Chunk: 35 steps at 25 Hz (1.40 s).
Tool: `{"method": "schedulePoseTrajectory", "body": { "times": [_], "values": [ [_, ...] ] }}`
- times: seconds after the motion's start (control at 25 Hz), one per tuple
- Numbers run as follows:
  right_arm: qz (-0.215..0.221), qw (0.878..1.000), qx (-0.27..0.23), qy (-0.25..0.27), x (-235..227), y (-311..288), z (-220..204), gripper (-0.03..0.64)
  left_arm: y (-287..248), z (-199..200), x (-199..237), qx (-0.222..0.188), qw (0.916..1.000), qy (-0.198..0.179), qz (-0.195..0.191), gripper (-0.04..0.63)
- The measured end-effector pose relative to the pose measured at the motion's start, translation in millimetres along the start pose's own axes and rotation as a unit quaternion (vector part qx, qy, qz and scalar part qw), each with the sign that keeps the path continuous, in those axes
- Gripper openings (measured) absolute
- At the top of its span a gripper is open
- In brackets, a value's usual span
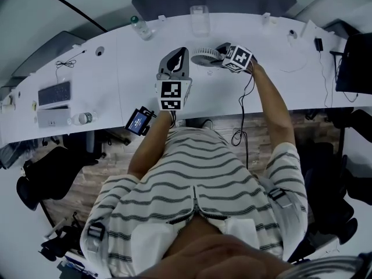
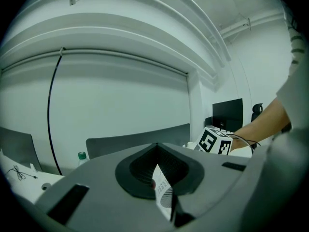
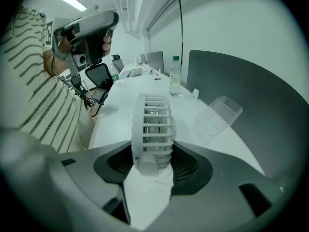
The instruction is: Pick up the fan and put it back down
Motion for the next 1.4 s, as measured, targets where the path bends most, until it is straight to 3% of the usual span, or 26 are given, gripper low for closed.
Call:
{"method": "schedulePoseTrajectory", "body": {
  "times": [0.24,0.68,1.4],
  "values": [
    [-0.038,0.997,-0.042,-0.059,8.4,17.0,-2.0,0.222,2.6,1.3,-4.9,-0.005,0.9999,0.0,-0.009,0.008],
    [-0.096,0.984,-0.092,-0.121,30.8,40.5,3.4,0.222,7.5,5.2,-17.8,-0.014,0.9995,-0.003,-0.027,0.008],
    [-0.212,0.928,-0.204,-0.228,73.6,78.7,38.4,0.222,19.0,6.3,-26.2,-0.02,0.999,-0.004,-0.039,0.008]
  ]
}}
Point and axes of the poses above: the fingertips, and each gripper's own axes: y backward along the fingers, x to its left, z out of its top, the point moved 10 cm from there along y, backward along the fingers, and after that the axes turned 1 degree about -x, right-handed, at the moved point
